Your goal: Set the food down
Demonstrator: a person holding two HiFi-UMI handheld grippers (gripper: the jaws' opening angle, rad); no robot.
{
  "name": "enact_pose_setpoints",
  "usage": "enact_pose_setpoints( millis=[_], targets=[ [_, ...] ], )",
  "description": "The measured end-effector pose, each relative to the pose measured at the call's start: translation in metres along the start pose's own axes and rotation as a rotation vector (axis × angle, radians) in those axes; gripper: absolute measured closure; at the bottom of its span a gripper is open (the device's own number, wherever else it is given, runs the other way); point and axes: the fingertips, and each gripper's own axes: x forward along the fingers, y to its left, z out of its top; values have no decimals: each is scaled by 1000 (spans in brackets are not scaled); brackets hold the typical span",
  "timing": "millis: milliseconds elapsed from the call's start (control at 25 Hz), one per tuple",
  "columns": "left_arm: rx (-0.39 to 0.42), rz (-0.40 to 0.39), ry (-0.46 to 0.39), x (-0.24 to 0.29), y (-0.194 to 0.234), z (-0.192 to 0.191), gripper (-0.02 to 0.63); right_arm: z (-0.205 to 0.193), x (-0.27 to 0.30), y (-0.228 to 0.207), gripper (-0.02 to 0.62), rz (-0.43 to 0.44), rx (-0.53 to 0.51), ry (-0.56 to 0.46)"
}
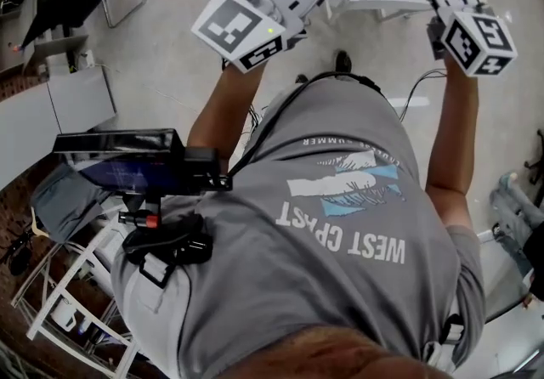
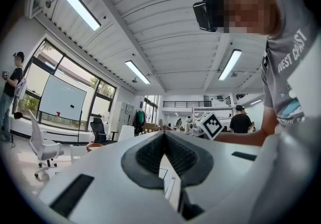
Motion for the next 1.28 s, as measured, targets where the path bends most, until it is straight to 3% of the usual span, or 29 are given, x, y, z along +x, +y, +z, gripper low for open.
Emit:
enact_pose_setpoints(
  millis=[560,1280],
  targets=[
    [-10,94,27,-3,10,2,598,-73,105,-80,492,2,-56,237],
    [14,183,69,-28,27,-11,598,-165,190,-134,492,-31,-279,463]
  ],
)
